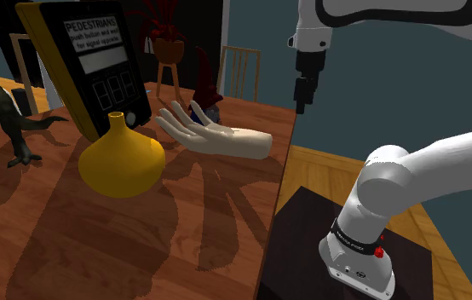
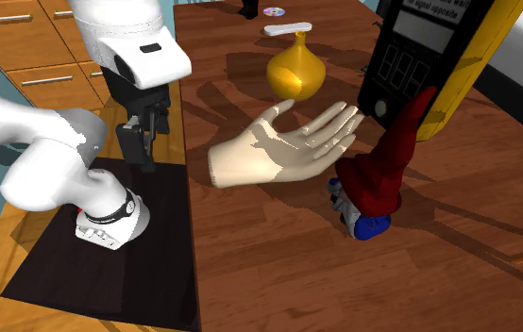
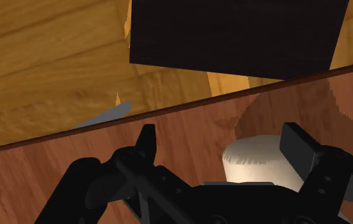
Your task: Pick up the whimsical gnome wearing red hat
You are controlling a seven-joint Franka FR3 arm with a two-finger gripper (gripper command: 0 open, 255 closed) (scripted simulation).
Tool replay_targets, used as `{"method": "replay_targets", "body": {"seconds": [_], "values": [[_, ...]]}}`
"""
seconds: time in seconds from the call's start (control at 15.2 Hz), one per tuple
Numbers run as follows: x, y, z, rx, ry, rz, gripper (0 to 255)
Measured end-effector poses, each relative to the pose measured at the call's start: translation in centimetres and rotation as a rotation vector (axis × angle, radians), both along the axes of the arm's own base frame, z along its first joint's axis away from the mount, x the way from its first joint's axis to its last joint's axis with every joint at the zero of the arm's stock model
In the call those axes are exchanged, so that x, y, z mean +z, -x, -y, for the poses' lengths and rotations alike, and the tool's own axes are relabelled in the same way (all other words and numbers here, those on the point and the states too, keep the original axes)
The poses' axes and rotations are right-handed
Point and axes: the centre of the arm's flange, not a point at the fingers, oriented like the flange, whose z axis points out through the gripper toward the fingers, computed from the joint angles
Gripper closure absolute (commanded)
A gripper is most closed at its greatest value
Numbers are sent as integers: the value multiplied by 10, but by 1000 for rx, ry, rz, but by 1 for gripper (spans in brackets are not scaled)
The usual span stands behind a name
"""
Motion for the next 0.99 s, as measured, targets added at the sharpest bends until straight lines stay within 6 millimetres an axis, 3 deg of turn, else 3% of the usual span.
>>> {"method": "replay_targets", "body": {"seconds": [0.2, 0.99], "values": [[0, -10, 1, 7, -3, 21, 0], [22, -130, -5, 72, -28, 240, 0]]}}
